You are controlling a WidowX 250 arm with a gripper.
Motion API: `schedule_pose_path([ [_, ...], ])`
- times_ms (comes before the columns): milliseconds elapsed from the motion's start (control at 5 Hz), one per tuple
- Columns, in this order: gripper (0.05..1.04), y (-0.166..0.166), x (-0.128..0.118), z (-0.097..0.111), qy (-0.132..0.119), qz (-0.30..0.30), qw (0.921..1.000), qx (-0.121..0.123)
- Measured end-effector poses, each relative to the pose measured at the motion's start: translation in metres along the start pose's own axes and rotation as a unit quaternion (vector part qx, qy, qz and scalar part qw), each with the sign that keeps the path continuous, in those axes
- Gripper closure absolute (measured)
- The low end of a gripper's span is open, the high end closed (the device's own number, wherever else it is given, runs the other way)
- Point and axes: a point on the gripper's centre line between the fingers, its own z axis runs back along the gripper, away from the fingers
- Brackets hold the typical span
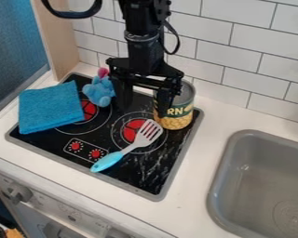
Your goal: Move the blue stuffed toy between the sink and the stove
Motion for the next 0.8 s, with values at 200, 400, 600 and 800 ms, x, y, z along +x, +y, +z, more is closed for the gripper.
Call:
schedule_pose_path([
  [200,0.084,0.0,-0.003,-0.008,0.014,0.001,0.9999,0.001],
  [400,0.084,0.02,-0.002,-0.004,0.001,0.035,0.9993,0.009],
  [600,0.084,0.053,0.006,0.002,-0.03,0.069,0.9969,0.024],
  [800,0.084,0.083,0.017,0.007,-0.073,0.1,0.9908,0.055],
])
